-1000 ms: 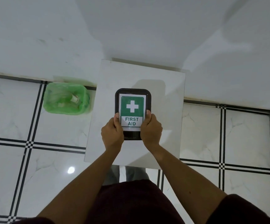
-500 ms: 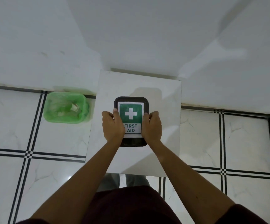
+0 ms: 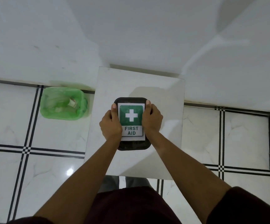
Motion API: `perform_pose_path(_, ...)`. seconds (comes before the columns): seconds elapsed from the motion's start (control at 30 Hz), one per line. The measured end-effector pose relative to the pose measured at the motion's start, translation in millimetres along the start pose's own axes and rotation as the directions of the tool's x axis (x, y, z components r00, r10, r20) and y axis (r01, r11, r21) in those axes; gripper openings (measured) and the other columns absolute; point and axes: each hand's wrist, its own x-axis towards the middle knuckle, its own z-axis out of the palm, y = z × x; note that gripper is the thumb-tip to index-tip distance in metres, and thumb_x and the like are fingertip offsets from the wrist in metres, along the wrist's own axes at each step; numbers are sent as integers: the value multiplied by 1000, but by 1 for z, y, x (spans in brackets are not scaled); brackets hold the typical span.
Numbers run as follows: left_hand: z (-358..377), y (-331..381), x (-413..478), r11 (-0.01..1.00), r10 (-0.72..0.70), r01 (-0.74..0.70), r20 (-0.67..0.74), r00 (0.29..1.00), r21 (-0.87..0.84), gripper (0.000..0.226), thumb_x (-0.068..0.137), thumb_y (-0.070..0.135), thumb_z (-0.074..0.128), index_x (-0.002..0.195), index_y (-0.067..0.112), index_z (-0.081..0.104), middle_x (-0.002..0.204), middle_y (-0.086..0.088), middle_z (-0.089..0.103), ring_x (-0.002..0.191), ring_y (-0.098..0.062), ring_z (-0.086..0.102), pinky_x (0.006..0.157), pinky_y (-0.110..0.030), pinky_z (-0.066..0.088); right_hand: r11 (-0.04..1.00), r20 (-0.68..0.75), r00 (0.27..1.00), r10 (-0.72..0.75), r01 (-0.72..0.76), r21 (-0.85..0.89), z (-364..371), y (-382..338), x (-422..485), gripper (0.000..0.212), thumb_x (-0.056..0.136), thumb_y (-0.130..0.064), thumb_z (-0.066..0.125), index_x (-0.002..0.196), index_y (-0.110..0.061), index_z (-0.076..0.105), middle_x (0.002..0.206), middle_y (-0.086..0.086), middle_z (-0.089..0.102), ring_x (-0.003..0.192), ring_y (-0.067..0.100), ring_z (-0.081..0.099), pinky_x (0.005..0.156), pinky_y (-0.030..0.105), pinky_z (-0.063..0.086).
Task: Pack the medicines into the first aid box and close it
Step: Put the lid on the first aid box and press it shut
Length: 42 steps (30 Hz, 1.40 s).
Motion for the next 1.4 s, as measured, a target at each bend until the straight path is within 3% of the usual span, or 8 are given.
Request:
perform_pose_path(0.23,2,2,2,1000,-4,6,-42,999,31,51,93,52,40,64,10,40,56,0,46,51,-12,43,52,-26,36,996,-14,998,53,-52,67,1,1,1,47,95,-50,38,74,-10,54,66,-4,62,62,15,63,59,30,54)
perform_pose_path(0.37,1,2,-2,965,210,-208,6,978,161,36,98,41,32,128,27,45,113,-5,56,103,-20,51,78,-38,46,949,-74,965,-251,230,-216,2,-5,-10,26,99,-32,34,116,-20,50,100,5,60,93,21,56,64,32,51)
perform_pose_path(0.5,7,-1,-9,676,481,-552,275,832,488,51,99,34,22,149,24,16,159,-1,17,145,-23,15,94,-46,44,783,89,889,-448,439,-441,6,-7,-15,48,99,-28,31,145,-15,26,146,9,40,133,29,38,85,42,52)
perform_pose_path(0.6,11,-5,-8,630,450,-571,352,821,527,55,101,36,20,150,16,4,161,1,1,147,-16,-6,106,-46,37,767,174,871,-458,487,-418,6,-7,-17,53,99,-34,24,147,-11,19,155,9,27,144,25,22,96,43,47)
perform_pose_path(0.77,15,-10,-4,617,465,-607,390,795,502,58,100,38,17,149,9,3,160,-8,4,147,-20,-6,111,-43,36,803,185,868,-460,496,-330,6,-3,-12,55,99,-36,22,145,-7,26,150,13,36,141,28,28,110,43,37)
perform_pose_path(1.0,16,-8,-5,619,471,-612,390,791,492,60,99,38,11,150,8,6,160,-7,5,147,-20,-5,103,-26,34,820,177,869,-463,495,-285,5,-4,-6,55,95,-36,24,140,-6,36,141,15,47,131,28,42,103,32,38)
perform_pose_path(1.2,14,-5,-5,669,459,-592,377,805,450,59,99,36,23,150,14,4,161,0,0,147,-14,-9,92,-29,47,899,89,909,-406,415,-142,5,-17,0,54,93,-34,24,127,-4,52,125,15,60,113,27,58,97,37,50)
perform_pose_path(1.4,4,-7,-1,704,493,-638,432,755,312,57,100,31,24,150,14,5,160,2,-3,145,-10,-14,111,-12,0,901,215,901,-377,411,-141,0,-8,3,43,102,-20,29,144,-10,31,149,10,38,138,23,35,109,27,29)
